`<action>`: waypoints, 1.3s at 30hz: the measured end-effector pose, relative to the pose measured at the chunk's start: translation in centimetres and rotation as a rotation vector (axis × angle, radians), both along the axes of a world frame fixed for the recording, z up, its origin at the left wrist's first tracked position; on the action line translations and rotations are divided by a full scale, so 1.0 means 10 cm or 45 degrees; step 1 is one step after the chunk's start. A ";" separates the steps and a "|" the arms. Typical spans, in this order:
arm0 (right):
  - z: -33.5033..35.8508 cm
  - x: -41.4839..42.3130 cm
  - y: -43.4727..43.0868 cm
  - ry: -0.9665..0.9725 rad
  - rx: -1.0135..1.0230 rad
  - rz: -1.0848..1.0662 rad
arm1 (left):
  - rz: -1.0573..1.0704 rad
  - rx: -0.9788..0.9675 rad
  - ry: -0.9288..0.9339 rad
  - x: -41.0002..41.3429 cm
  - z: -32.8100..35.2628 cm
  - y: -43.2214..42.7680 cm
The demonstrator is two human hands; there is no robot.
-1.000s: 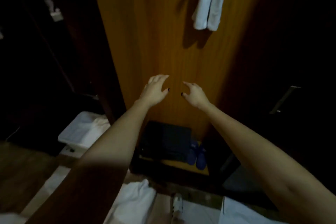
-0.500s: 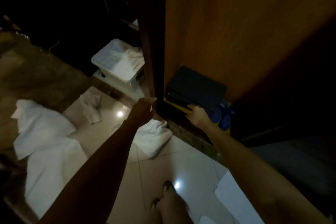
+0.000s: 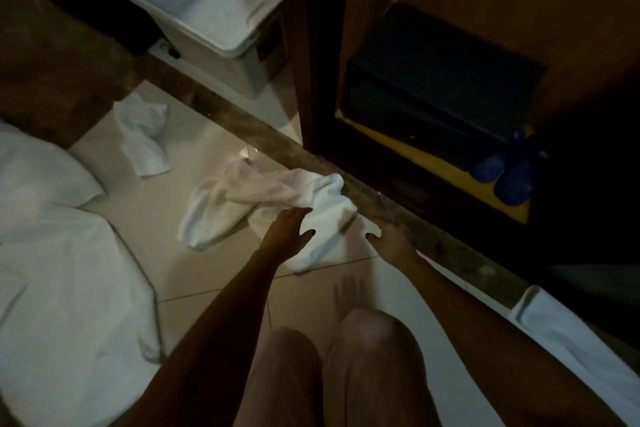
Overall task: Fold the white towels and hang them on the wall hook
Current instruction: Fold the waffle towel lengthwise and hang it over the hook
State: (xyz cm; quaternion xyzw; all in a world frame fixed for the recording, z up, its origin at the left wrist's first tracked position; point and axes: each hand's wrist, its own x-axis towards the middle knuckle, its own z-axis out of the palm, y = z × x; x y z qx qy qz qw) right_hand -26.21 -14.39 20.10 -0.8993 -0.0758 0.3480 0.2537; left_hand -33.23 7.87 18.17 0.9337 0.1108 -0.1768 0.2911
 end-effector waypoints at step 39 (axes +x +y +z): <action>-1.22 0.68 0.62 -0.315 0.793 -0.329 | 0.184 -0.074 -0.386 0.70 -1.40 0.62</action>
